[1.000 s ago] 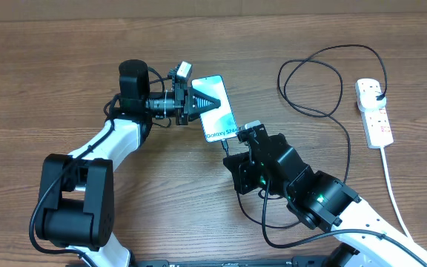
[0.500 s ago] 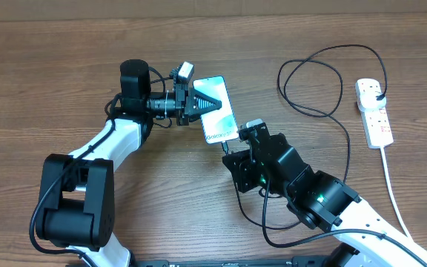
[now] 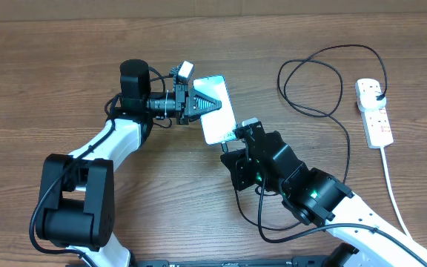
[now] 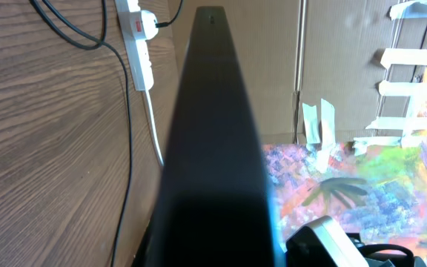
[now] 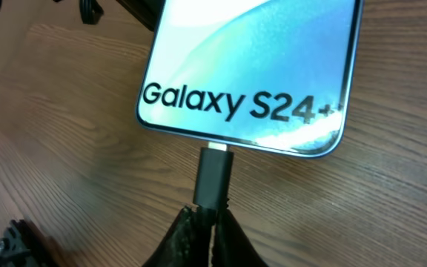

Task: Plug charger to phone and switch on socket
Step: 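Push the black USB-C plug into the phone's bottom port with the right gripper, then open the right gripper to release the plug and pull it back, then lower the phone with the left gripper and lay it flat on the table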

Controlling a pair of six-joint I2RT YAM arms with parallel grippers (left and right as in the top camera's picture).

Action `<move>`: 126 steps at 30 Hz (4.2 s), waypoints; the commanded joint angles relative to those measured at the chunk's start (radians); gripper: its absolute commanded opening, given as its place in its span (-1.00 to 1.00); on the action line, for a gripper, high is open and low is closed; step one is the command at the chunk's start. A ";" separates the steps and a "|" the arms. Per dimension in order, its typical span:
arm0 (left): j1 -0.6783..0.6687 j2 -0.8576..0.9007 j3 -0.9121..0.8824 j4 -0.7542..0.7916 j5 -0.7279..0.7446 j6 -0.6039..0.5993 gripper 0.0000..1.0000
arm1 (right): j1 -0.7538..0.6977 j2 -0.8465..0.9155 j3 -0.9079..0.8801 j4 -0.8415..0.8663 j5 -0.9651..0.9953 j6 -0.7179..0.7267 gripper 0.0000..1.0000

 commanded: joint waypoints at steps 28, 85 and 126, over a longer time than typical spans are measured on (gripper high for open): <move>-0.048 0.007 0.013 0.005 0.179 0.209 -0.92 | 0.000 0.026 0.070 0.111 0.076 -0.030 -0.92; -0.132 0.230 0.312 -0.979 -0.484 0.903 -0.92 | -0.063 -0.457 0.200 -0.347 0.478 0.084 0.69; -0.133 0.305 0.309 -0.970 -0.572 0.902 -0.48 | -0.063 -0.439 0.200 -0.362 0.472 0.084 0.93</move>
